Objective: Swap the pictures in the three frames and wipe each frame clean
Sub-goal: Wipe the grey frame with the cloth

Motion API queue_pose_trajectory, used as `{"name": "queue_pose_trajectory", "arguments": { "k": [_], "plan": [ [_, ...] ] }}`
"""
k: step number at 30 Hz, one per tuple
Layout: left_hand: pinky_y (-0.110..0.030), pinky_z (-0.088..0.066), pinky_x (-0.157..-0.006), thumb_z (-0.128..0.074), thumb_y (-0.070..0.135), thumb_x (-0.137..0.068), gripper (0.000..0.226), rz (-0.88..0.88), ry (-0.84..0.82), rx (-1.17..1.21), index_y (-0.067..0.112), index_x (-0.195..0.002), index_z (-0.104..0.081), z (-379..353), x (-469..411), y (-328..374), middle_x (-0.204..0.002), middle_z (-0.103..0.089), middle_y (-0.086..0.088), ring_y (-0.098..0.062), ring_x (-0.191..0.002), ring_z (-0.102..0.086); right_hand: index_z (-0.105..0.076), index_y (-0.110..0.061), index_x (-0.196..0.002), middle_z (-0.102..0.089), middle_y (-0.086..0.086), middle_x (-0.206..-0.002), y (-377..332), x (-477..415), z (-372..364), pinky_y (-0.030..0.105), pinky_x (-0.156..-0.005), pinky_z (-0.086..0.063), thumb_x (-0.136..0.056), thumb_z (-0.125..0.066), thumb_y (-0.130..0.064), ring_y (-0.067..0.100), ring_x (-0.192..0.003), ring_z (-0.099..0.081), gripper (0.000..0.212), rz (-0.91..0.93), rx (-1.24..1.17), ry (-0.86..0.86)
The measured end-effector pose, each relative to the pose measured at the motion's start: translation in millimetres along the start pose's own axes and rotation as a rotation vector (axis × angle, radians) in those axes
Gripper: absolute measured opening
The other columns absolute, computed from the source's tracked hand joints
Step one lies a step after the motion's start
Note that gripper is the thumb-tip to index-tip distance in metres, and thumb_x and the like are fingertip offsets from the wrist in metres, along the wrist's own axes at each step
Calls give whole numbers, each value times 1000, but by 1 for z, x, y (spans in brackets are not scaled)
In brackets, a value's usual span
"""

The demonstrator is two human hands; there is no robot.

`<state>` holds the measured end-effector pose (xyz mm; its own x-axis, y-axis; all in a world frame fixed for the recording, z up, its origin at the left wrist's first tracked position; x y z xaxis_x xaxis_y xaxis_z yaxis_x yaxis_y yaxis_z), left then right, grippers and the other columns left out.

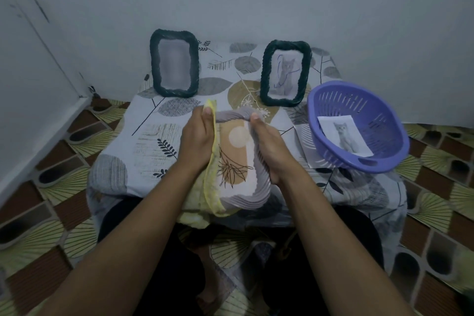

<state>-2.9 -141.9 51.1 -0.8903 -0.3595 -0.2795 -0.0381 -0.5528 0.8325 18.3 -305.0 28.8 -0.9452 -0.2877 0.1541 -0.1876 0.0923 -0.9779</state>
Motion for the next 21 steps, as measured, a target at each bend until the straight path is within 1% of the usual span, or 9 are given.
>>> {"name": "queue_pose_trajectory", "arguments": {
  "k": [2, 5, 7, 9, 12, 15, 16, 19, 21],
  "plan": [
    [-38, -43, -76, -24, 49, -107, 52, -100, -86, -64, 8, -101, -57, -2, -9, 11, -94, -63, -7, -26, -90, -57, -69, -7, -112, -73, 22, -110, 7, 2, -4, 49, -95, -55, -105, -43, -40, 37, -106, -69, 42, -60, -6, -55],
    [-36, -44, -67, -27, 67, -96, 64, -270, -286, -225, 13, -86, -60, -17, -10, 23, -76, -62, -1, -19, -73, -57, -71, -8, -108, -70, 27, -113, 11, 2, -2, 53, -99, -51, -104, -46, -39, 42, -107, -67, 40, -125, -25, -125],
    [-31, -37, -60, -40, 67, -92, 58, -297, -370, -256, 13, -77, -54, -24, -8, 23, -66, -55, 3, -9, -62, -50, -70, -9, -109, -72, 25, -110, 12, 4, 1, 47, -93, -54, -104, -47, -38, 37, -98, -69, 38, -174, -44, -158],
    [-29, -33, -56, -45, 65, -91, 55, -295, -398, -253, 13, -71, -51, -28, -8, 21, -62, -51, 4, -6, -57, -45, -70, -9, -111, -74, 20, -104, 15, 4, 2, 40, -85, -57, -103, -47, -38, 31, -89, -72, 38, -228, -57, -187],
    [-26, -32, -55, -47, 60, -97, 53, -233, -341, -206, 17, -64, -45, -23, -11, 16, -60, -48, 6, -6, -56, -44, -70, -6, -113, -70, 20, -104, 12, 3, 3, 40, -86, -54, -100, -52, -38, 31, -88, -68, 39, -245, -148, -210],
    [-33, -32, -57, -42, 61, -98, 56, -67, -188, -79, 18, -62, -42, -5, -16, -4, -60, -47, 3, -15, -58, -45, -63, -2, -109, -63, 20, -103, 4, -1, 12, 39, -80, -55, -89, -59, -41, 33, -86, -65, 44, -207, -333, -213],
    [-34, -30, -57, -40, 61, -99, 56, -11, -130, -35, 18, -62, -40, 1, -16, -10, -60, -45, 2, -16, -58, -43, -60, -1, -110, -63, 22, -107, 4, -2, 16, 39, -81, -57, -89, -58, -43, 34, -90, -66, 47, -187, -411, -212],
    [-36, -26, -59, -35, 49, -105, 56, 145, 31, 10, 17, -60, -36, 14, -16, -25, -60, -43, -1, -23, -64, -44, -58, 2, -130, -58, 28, -133, 7, 1, 16, 48, -102, -49, -93, -47, -51, 39, -118, -59, 65, -115, -625, -206],
    [-36, -28, -63, -30, 43, -107, 55, 215, 105, -44, 13, -62, -40, 18, -14, -28, -67, -50, -7, -29, -74, -50, -62, -4, -130, -58, 27, -135, 17, 1, 11, 52, -106, -45, -97, -38, -53, 40, -122, -58, 64, -92, -653, -159]
  ]
}}
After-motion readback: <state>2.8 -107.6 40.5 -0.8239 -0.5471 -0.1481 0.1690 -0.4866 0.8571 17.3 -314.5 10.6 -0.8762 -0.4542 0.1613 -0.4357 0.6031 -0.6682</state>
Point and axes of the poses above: each hand's wrist, its own x-axis away from the middle knuckle, its own z-axis out of the back of the hand, y = z × x, the point moved 10 cm from there along -x, towards the middle knuckle
